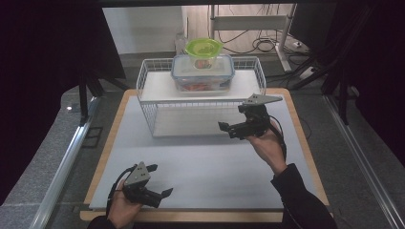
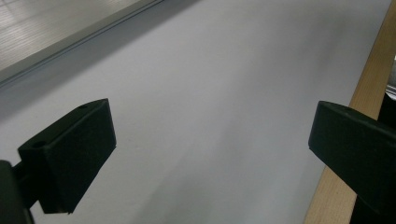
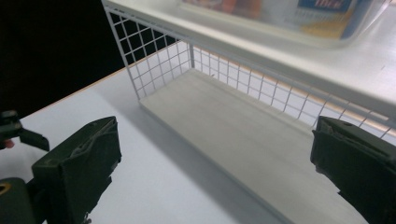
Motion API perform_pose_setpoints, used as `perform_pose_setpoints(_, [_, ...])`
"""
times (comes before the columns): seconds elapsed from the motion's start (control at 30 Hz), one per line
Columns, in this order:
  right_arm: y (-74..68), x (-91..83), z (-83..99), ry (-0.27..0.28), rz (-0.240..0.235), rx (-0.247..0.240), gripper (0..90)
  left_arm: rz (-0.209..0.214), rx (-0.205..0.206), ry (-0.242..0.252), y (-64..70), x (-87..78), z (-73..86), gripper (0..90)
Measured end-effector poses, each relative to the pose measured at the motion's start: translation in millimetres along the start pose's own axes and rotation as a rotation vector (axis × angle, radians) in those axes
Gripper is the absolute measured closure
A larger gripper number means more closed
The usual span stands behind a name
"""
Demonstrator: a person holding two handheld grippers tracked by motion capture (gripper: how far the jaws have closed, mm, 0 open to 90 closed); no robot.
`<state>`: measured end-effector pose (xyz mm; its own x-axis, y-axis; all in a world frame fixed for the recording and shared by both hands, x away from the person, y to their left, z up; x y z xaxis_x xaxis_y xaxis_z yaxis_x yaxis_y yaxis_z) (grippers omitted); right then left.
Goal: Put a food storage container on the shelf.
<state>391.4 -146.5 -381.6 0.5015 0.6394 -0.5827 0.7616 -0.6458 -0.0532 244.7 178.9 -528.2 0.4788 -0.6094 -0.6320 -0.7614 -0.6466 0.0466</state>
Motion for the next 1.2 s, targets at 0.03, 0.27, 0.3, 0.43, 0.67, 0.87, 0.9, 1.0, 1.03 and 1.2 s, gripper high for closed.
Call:
perform_pose_setpoints(0.03, [-0.7,1.2,5.9,-0.008,0.002,-0.001,1.4,-0.002,0.002,-0.003,0.0,0.1,0.1,0.7])
perform_pose_setpoints(0.27, [-1.9,5.1,27.1,-0.011,-0.014,-0.01,1.4,-0.005,0.004,-0.008,0.5,0.8,0.1,0.7])
perform_pose_setpoints(0.3, [-1.9,5.1,27.1,-0.011,-0.014,-0.01,1.4,-0.005,0.004,-0.008,0.5,0.8,0.1,0.7])
perform_pose_setpoints(0.43, [-2.8,8.3,44.0,-0.009,-0.033,-0.03,1.3,-0.004,0.005,-0.011,0.6,0.9,0.2,0.7])
perform_pose_setpoints(0.67, [-4.6,6.5,63.6,-0.021,-0.046,-0.023,1.1,-0.008,0.013,-0.017,1.0,1.3,0.1,0.8])
perform_pose_setpoints(0.87, [-8.2,2.7,75.1,-0.036,-0.046,-0.019,1.0,-0.01,0.017,-0.021,1.4,1.5,0.1,0.9])
perform_pose_setpoints(0.9, [-9.4,1.3,79.9,-0.048,-0.04,-0.016,1.0,-0.011,0.019,-0.022,1.5,1.5,0.1,0.9])
perform_pose_setpoints(1.0, [-9.9,-0.7,86.1,-0.059,-0.027,-0.012,1.1,-0.012,0.019,-0.022,1.6,1.5,0.1,1.0])
perform_pose_setpoints(1.03, [-10.0,-1.6,88.3,-0.061,-0.023,-0.009,1.0,-0.013,0.02,-0.025,1.6,1.6,0.2,1.0])
perform_pose_setpoints(1.2, [-9.9,-7.1,100.3,-0.066,-0.012,0.002,1.2,-0.013,0.021,-0.029,2.0,2.0,0.2,1.1])
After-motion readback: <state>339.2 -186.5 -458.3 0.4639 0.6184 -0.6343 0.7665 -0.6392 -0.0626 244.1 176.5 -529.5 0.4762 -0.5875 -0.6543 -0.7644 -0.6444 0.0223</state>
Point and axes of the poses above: each handheld gripper's, and its own axes: x roughly forward along the jaws, z roughly out of its underside, y roughly to its right, the point moved 2 cm from there along x, roughly forward along the jaws, and after that the axes turned 7 degrees about -y, right-handed, at the moved point
